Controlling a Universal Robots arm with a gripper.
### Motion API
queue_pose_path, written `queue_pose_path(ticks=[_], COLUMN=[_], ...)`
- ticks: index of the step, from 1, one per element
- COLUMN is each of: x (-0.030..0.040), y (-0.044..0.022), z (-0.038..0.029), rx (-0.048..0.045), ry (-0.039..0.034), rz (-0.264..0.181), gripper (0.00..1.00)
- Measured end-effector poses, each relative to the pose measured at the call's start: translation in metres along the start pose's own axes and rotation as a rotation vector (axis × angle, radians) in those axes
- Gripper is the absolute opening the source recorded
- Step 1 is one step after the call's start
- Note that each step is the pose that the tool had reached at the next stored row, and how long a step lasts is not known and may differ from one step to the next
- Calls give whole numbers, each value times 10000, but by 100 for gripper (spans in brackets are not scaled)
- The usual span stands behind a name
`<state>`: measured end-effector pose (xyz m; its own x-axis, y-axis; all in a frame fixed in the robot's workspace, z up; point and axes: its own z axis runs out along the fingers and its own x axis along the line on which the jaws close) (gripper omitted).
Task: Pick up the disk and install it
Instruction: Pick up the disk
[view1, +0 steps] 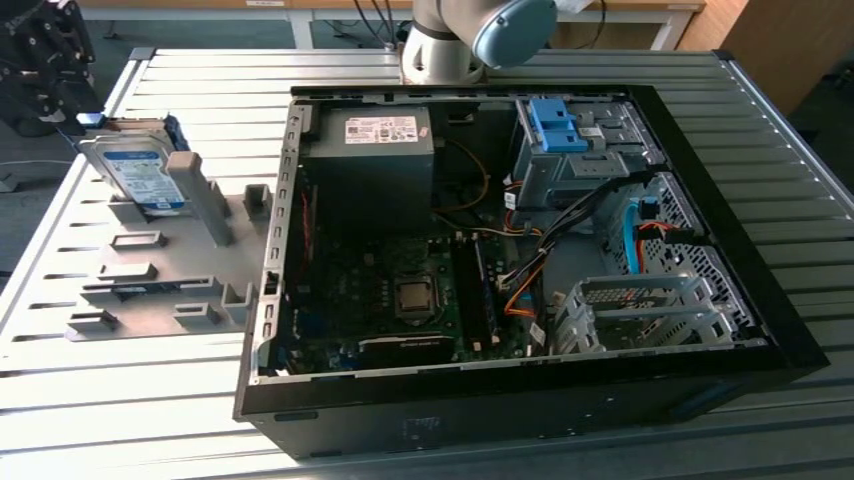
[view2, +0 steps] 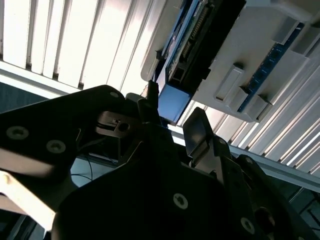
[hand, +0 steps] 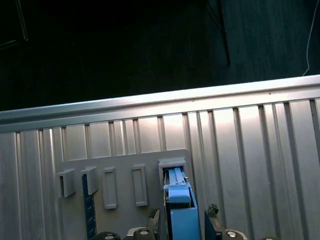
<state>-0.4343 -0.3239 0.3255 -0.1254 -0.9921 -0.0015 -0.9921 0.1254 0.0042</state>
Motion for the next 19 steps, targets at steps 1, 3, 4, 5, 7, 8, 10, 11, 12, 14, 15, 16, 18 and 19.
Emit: queue_pose_path(ticks=[1, 3, 4, 5, 7, 8, 10, 11, 12, 14, 15, 16, 18, 19], x=[0, 0, 3, 9, 21, 21, 22, 22, 22, 22, 22, 22, 22, 22], y=[0, 0, 0, 0, -2, -2, -2, -3, -3, -3, -3, -3, -3, -3], z=[5, 18, 26, 32, 53, 69, 106, 124, 142, 178, 193, 200, 200, 201], rx=[0, 2, 3, 2, 6, 5, 5, 5, 5, 5, 5, 5, 3, 2], ry=[7, 15, 17, 20, 20, 21, 23, 24, 25, 24, 25, 25, 26, 26], rz=[-1, -1, -1, 0, -2, -1, -1, -2, -7, -39, -57, -60, -61, -61], gripper=[47, 47, 47, 47, 47, 47, 47, 47, 47, 47, 47, 47, 47, 47])
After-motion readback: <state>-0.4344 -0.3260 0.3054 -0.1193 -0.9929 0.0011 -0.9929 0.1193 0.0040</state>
